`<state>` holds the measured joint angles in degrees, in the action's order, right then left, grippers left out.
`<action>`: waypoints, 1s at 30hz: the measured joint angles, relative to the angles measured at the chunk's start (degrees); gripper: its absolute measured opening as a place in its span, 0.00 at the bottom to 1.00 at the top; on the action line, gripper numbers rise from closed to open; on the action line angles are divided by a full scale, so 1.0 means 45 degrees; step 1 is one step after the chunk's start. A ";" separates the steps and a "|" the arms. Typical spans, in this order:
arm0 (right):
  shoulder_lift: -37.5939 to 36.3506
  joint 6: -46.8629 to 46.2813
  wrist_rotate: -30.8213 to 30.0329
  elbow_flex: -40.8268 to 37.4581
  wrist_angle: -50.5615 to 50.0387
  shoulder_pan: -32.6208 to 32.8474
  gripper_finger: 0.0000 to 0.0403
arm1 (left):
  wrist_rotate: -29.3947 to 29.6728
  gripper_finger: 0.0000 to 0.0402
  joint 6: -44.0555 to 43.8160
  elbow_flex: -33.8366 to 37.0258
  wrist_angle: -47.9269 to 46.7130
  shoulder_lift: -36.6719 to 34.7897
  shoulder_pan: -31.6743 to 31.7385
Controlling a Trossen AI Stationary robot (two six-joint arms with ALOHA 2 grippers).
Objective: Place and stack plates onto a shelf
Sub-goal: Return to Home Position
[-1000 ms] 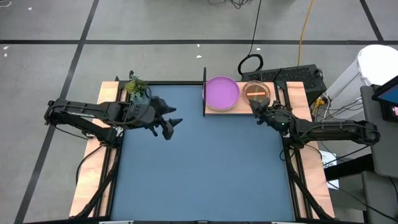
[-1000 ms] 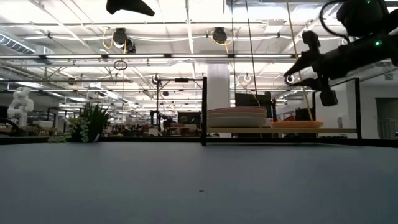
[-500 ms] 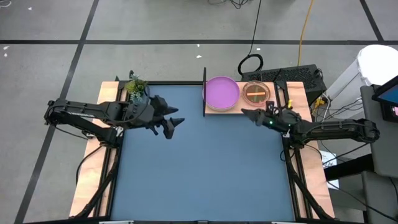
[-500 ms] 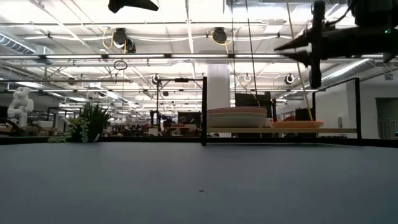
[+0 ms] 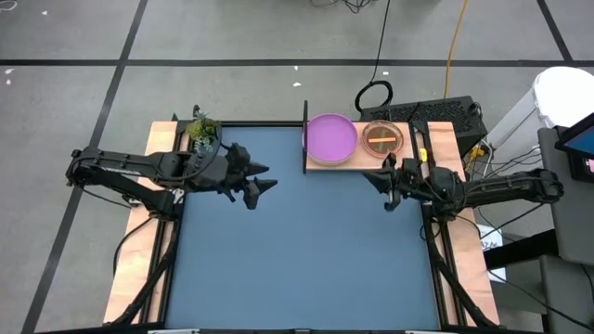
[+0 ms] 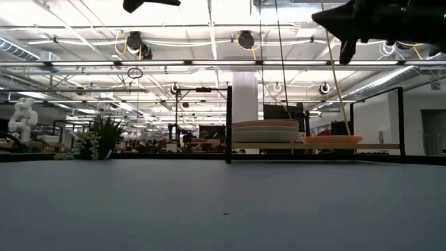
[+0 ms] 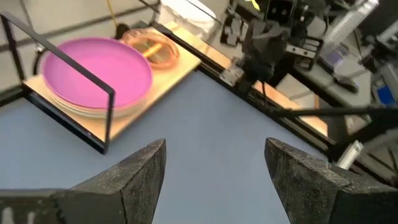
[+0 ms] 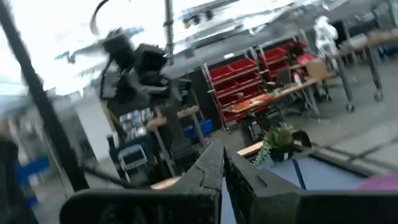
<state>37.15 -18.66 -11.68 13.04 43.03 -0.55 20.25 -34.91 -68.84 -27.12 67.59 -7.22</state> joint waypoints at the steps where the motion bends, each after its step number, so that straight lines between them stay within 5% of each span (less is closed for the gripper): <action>1: 0.0004 0.0623 -0.0003 0.0135 -0.0243 0.0207 0.00 | -0.0198 0.69 0.0034 0.0000 -0.0068 0.0000 -0.0008; 5: 0.0004 0.2817 0.0000 0.0726 -0.1413 0.0918 0.00 | -0.0334 0.61 0.0429 0.0000 -0.0231 0.0000 -0.0407; 10: 0.0004 0.3399 0.0000 0.0845 -0.1954 0.1553 0.00 | -0.0023 0.39 0.1052 0.0237 -0.0115 -0.0014 -0.1381; 18: -0.0026 0.4745 0.0743 0.0850 -0.4416 0.2165 0.00 | 0.0134 0.09 0.2339 0.2737 0.2054 -0.0361 -0.2675; 23: -0.0045 0.4424 0.1635 0.0850 -0.5521 0.2150 0.00 | 0.0197 0.01 0.2379 0.4388 0.3202 -0.1426 -0.2838; 30: -0.0930 0.4539 0.2696 0.0850 -0.6340 0.2126 0.00 | 0.0891 0.01 0.3330 0.5430 0.1931 -0.2720 -0.2785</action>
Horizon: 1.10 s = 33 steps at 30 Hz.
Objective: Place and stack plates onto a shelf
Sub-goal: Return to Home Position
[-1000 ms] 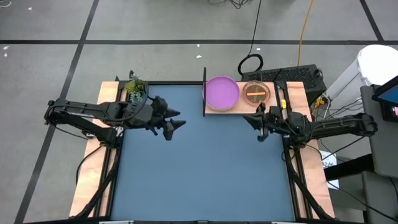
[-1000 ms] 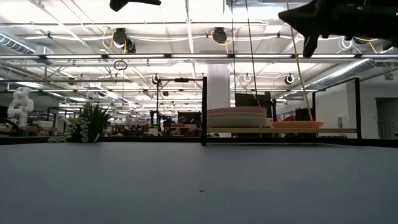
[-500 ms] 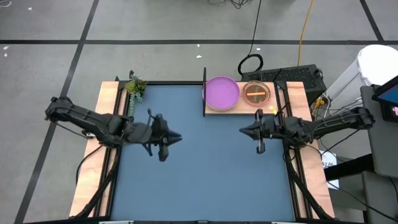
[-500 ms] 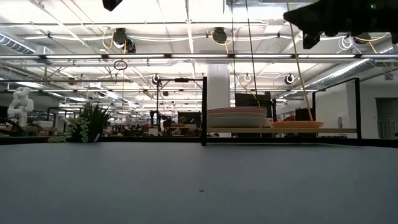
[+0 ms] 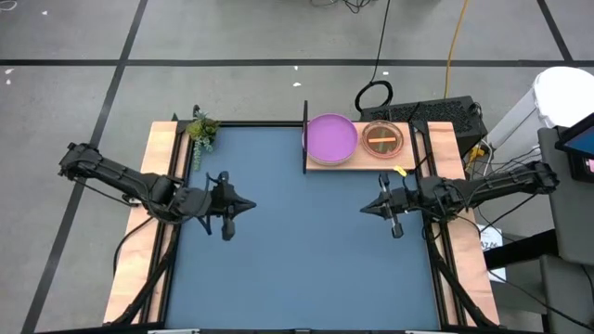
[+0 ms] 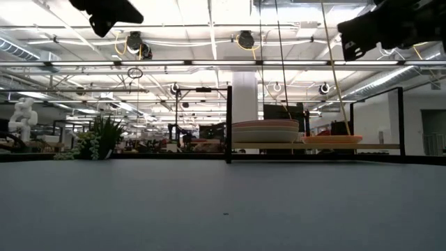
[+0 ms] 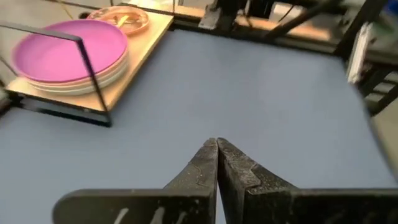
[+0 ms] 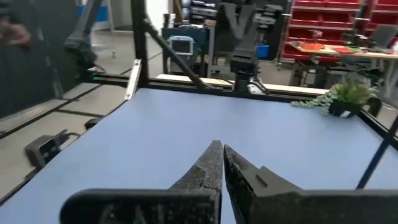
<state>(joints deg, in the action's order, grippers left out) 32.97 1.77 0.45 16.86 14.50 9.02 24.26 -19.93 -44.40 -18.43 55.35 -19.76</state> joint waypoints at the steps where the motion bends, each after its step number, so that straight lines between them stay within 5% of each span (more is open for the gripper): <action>1: -0.0240 0.0024 0.0038 -0.0001 -0.0283 0.0000 0.00 | 0.0136 0.01 0.0249 0.0005 -0.0239 -0.0041 0.0032; 8: -0.1834 0.0134 -0.0048 -0.0965 -0.0597 -0.0005 0.00 | 0.0268 0.01 0.1120 0.0545 -0.0507 -0.0088 0.0221; 23: -0.2520 0.0144 0.0356 -0.3488 0.0319 -0.0005 0.00 | -0.0412 0.01 0.1393 0.5882 0.7796 -0.0439 -0.0161; 33: -0.2520 0.1489 0.0565 -0.3518 0.0259 0.0015 0.00 | -0.0413 0.01 0.2483 0.6460 0.9150 -0.0704 -0.0220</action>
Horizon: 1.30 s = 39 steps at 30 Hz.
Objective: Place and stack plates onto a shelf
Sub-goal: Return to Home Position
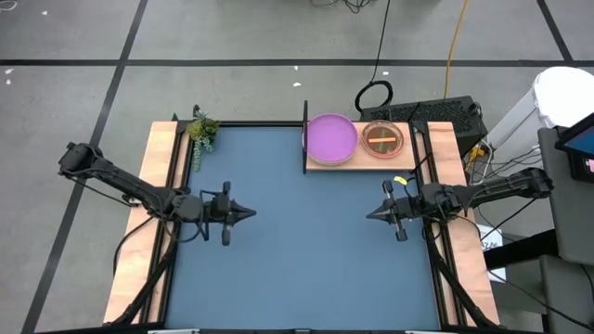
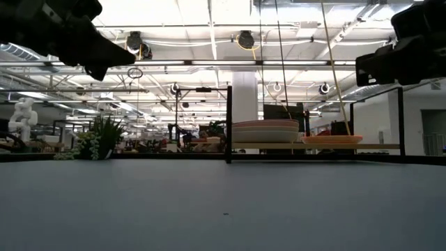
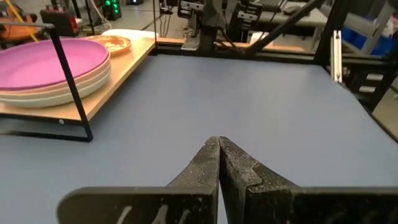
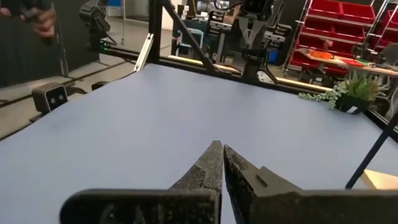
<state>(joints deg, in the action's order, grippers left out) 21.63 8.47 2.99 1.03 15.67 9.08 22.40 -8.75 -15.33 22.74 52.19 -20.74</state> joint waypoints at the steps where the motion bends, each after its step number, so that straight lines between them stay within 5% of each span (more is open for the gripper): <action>1: 0.0000 -0.0022 -0.0075 -0.0005 0.0013 0.0000 0.00 | 0.0004 0.01 0.0151 0.0000 -0.0054 -0.0037 -0.0024; 12: 0.0000 -0.2409 -0.0632 -0.0018 -0.0021 0.0005 0.00 | -0.0779 0.01 0.1600 -0.0005 0.0380 -0.0045 -0.0279; 23: 0.0000 -0.0318 -0.1011 -0.0033 -0.0765 -0.0004 0.00 | -0.1098 0.01 0.1876 -0.0015 0.2880 -0.0151 0.0037; 39: 0.0000 -0.0759 -0.0070 -0.0038 -0.0754 0.0005 0.00 | -0.1627 0.01 0.1506 -0.0010 0.2239 -0.0127 -0.0157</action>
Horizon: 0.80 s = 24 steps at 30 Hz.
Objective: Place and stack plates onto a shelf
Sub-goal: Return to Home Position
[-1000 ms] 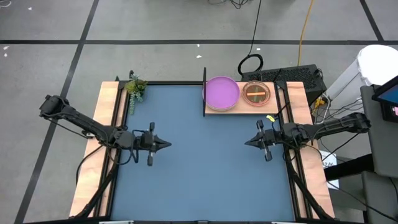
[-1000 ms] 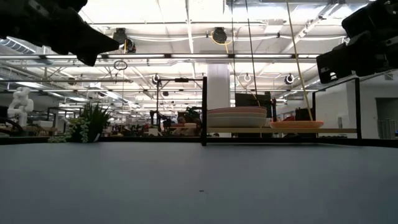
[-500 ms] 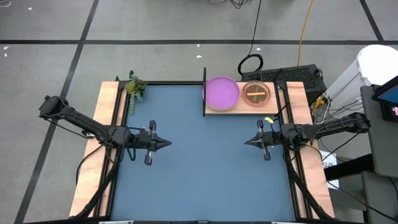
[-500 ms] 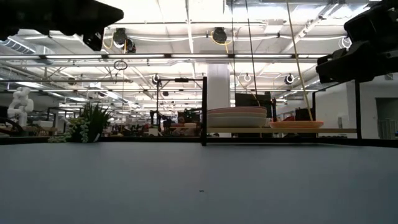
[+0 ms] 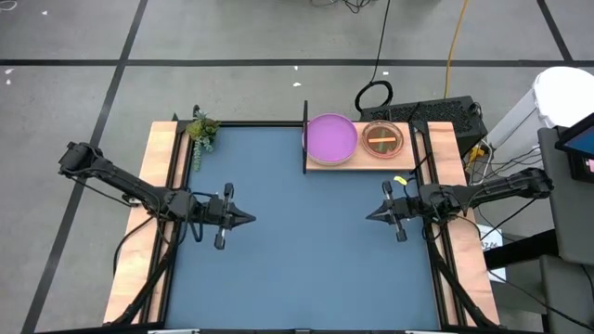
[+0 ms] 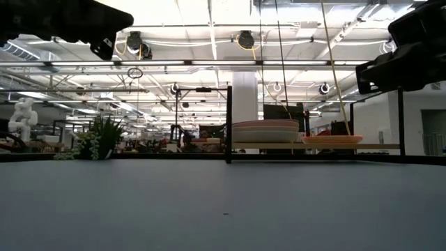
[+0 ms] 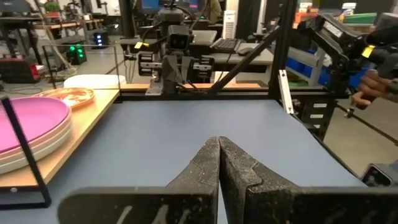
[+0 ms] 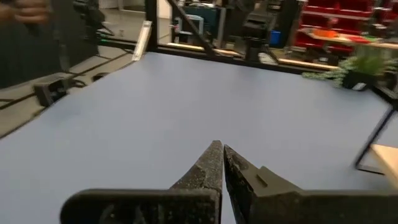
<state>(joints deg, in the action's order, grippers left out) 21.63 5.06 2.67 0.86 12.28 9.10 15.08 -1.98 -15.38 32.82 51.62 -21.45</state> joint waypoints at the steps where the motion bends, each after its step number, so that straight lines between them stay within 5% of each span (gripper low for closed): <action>1: 0.0000 -0.0010 0.0117 0.0000 -0.0012 0.0000 0.00 | -0.0020 0.01 0.0028 0.0000 0.0000 0.0000 -0.0054; 24: -0.0528 0.0534 0.0136 0.0000 0.0249 0.0005 0.00 | 0.2013 0.01 0.1656 0.0000 0.1588 0.0000 -0.0107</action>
<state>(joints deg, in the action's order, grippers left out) 19.25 7.46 3.28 0.86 13.40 9.13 24.14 5.48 -15.38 39.96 51.62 -21.93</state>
